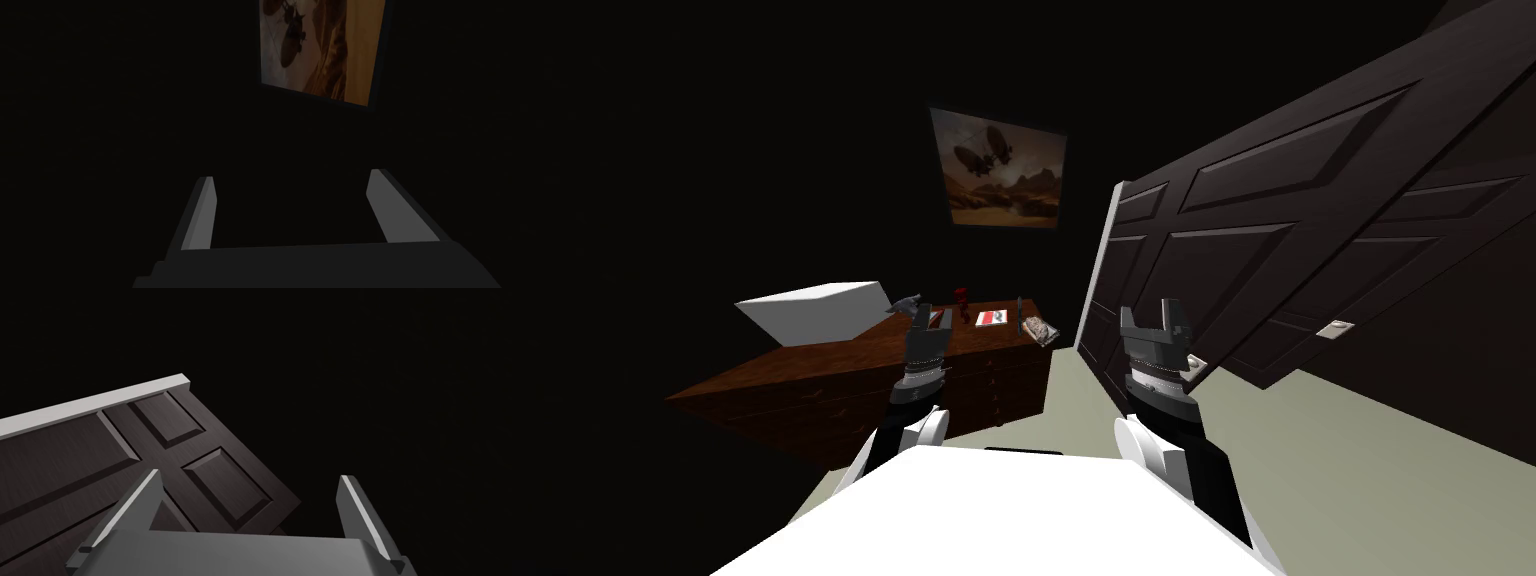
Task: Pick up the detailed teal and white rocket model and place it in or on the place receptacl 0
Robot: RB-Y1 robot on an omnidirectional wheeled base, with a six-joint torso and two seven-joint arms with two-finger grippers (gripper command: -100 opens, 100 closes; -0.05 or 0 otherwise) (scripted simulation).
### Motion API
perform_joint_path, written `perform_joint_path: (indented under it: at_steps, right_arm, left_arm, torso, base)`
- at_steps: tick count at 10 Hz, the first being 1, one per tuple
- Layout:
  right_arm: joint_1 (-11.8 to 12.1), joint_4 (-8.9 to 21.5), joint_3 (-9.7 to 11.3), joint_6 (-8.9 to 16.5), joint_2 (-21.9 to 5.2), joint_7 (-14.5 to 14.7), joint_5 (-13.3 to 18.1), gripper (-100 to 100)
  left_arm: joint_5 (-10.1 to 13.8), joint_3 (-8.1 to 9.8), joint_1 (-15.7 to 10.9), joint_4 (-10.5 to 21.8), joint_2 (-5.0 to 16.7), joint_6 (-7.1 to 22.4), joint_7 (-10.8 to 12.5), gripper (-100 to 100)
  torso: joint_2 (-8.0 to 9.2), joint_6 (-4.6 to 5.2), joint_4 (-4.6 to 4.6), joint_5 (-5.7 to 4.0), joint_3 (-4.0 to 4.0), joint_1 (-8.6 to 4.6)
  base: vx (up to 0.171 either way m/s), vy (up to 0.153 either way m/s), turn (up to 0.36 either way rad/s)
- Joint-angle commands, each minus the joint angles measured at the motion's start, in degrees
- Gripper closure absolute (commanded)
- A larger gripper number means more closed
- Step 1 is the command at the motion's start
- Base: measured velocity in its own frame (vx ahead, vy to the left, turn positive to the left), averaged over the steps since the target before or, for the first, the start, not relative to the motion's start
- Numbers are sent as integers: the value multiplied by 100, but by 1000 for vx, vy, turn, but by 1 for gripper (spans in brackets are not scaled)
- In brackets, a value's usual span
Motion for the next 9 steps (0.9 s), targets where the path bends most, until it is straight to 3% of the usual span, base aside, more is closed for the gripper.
perform_joint_path:
  at_steps: [1, 6, 9]
  right_arm:
    - [0, 0, 0, 0, 0, 0, 0, 0]
    - [0, 0, 0, 0, 0, 0, 0, 0]
    - [0, 0, 0, 0, 0, 0, 0, 0]
  left_arm:
    - [-40, 3, -17, 37, 224, 9, -22, -100]
    - [-335, 21, -143, 308, 913, 76, -188, -100]
    - [-680, 44, -292, 630, 1225, 156, -383, -100]
  torso:
    - [0, 0, 0, 0, 0, 0]
    - [-9, 1, -2, -1, -5, -5]
    - [-15, 2, -3, -3, -9, -14]
  base:
    - [4, -6, -17]
    - [18, -16, -45]
    - [37, -41, -93]
